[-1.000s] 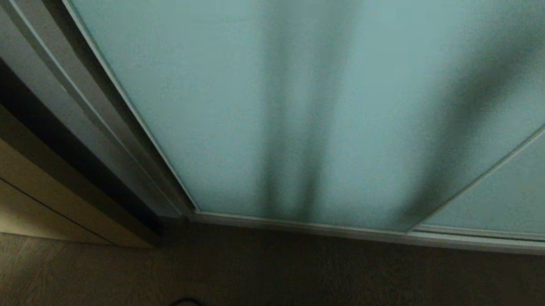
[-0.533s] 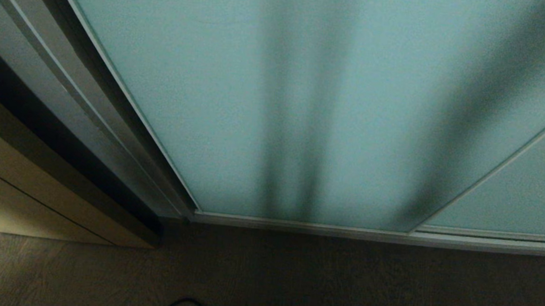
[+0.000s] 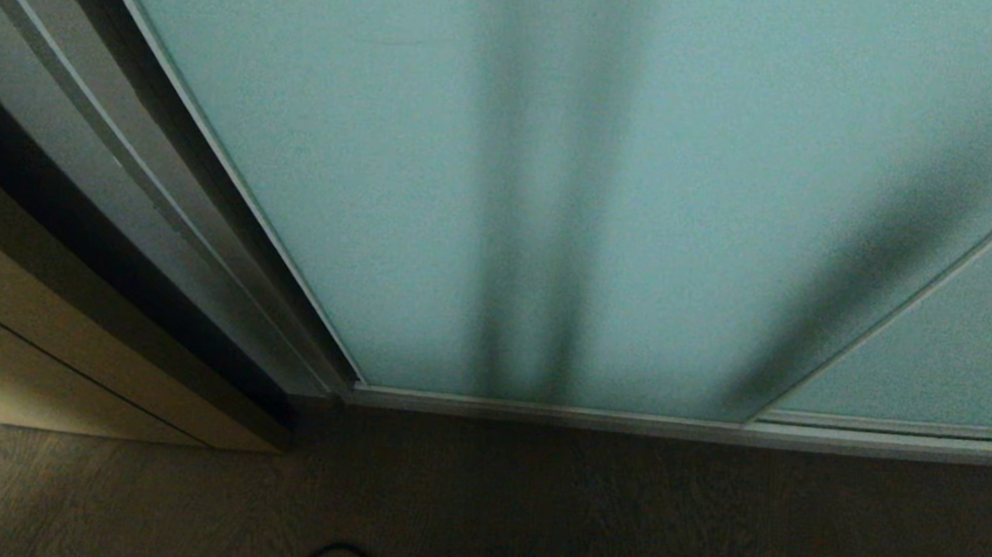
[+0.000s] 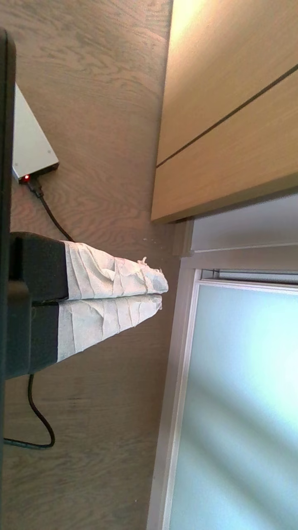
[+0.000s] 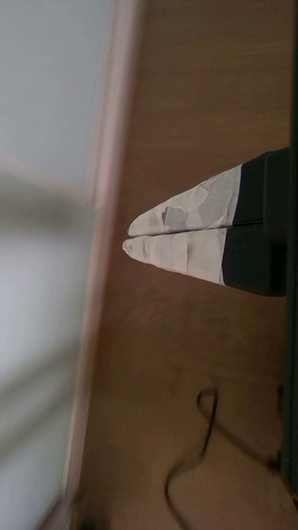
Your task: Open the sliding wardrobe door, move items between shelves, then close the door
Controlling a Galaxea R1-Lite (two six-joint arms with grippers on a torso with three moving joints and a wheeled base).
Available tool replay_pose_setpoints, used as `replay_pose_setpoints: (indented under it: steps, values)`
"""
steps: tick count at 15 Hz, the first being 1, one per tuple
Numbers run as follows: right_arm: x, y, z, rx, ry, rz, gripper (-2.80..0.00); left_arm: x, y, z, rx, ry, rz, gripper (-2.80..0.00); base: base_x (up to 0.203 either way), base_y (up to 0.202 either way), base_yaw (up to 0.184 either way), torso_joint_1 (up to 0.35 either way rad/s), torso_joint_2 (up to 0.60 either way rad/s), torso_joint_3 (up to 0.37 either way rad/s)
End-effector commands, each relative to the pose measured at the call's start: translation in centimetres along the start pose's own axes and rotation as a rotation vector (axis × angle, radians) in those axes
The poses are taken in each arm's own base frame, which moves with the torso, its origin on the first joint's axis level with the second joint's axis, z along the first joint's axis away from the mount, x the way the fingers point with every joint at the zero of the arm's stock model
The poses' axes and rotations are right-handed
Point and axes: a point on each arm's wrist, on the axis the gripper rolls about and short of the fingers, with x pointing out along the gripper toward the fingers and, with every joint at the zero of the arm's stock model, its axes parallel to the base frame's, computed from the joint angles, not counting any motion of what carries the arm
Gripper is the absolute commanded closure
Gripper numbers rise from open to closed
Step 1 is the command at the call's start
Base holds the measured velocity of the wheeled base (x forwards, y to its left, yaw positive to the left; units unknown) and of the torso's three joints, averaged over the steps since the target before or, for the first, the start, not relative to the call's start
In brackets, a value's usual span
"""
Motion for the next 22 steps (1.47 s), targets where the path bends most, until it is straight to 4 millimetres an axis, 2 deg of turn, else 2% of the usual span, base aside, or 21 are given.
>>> replay_pose_setpoints:
  steps: [1,4,8,12,15,17,22]
  values:
    - [-0.1,0.0,-3.1,0.003,-0.017,-0.019,0.00,0.0,0.0,0.0,-0.001,0.002,0.001,0.00,0.000,0.000,0.000,0.000,0.00,0.000]
    - [2.1,-0.2,-6.7,0.024,-0.022,-0.027,0.00,0.0,0.0,0.0,-0.001,0.001,0.001,0.00,0.000,0.000,0.000,0.000,0.00,0.000]
    - [3.1,-0.3,-9.1,0.033,-0.051,-0.029,0.00,0.0,0.0,0.0,-0.001,0.001,0.001,0.00,0.000,0.000,0.000,0.000,0.00,0.000]
    - [2.7,-0.2,-9.5,0.010,-0.079,0.086,0.00,0.0,0.0,0.0,0.001,0.004,0.001,0.00,0.000,0.000,0.000,0.000,0.00,0.000]
    - [1.0,-0.3,-10.9,0.007,-0.197,0.049,0.00,0.0,0.0,0.0,-0.002,0.004,0.001,0.00,0.000,0.000,0.000,0.000,0.00,0.000]
    - [1.0,-0.4,-11.6,0.014,-0.161,-0.005,0.00,0.0,0.0,0.0,-0.004,0.002,0.001,0.00,0.000,0.000,0.000,0.000,0.00,0.000]
    - [1.0,-0.4,-11.7,0.018,-0.154,-0.008,0.00,0.0,0.0,0.0,-0.004,0.004,0.001,0.00,0.000,0.000,0.000,0.000,0.00,0.000]
